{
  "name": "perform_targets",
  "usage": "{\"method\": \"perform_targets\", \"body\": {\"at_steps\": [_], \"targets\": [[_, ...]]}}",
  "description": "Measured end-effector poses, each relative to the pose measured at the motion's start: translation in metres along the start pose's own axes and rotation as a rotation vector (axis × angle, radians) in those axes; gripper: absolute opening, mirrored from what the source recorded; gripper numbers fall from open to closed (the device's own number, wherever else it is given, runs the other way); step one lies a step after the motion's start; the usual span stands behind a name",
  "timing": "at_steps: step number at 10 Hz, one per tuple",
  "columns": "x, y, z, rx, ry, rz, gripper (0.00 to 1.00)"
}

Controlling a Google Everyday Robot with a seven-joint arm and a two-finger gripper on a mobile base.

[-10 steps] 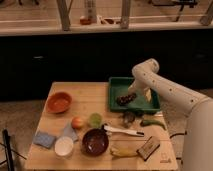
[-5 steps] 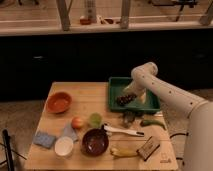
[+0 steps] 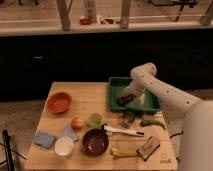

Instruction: Place grapes in table surface

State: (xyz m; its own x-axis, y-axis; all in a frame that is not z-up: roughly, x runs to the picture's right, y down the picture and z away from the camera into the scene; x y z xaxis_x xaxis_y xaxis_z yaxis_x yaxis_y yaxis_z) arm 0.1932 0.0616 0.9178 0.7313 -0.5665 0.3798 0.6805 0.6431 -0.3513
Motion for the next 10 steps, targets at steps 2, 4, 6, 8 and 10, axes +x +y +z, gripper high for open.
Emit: {"method": "perform_targets", "body": {"at_steps": [2, 4, 6, 8, 10], "targets": [[-0.001, -0.003, 0.008, -0.020, -0.015, 0.014, 0.80], [-0.001, -0.003, 0.016, -0.036, -0.028, 0.024, 0.80], [-0.005, -0.005, 0.023, -0.045, -0.038, 0.023, 0.80], [-0.007, -0.003, 0.031, -0.061, -0.049, 0.027, 0.80], [-0.009, -0.003, 0.039, -0.072, -0.058, 0.025, 0.80]]}}
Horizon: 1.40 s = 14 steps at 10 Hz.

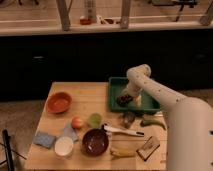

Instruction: Place grapes in table surface

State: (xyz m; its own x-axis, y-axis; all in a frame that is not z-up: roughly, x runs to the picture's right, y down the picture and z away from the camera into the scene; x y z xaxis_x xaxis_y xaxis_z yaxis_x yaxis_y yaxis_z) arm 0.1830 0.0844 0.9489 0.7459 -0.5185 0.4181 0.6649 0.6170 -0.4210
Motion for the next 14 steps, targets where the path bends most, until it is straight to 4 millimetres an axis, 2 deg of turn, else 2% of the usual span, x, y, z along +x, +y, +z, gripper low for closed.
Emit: {"method": "perform_targets", "body": {"at_steps": [1, 3, 8, 9, 12, 14], "targets": [[-0.004, -0.002, 0.006, -0.006, -0.005, -0.008, 0.76], [-0.006, -0.003, 0.011, -0.012, -0.005, -0.019, 0.62], [-0.006, -0.002, 0.009, -0.014, -0.002, -0.028, 0.08], [-0.006, -0.002, 0.008, -0.015, -0.002, -0.028, 0.01], [-0.006, -0.005, 0.004, -0.005, 0.005, -0.040, 0.00], [-0.002, -0.019, -0.018, 0.034, 0.036, -0.072, 0.00]]}}
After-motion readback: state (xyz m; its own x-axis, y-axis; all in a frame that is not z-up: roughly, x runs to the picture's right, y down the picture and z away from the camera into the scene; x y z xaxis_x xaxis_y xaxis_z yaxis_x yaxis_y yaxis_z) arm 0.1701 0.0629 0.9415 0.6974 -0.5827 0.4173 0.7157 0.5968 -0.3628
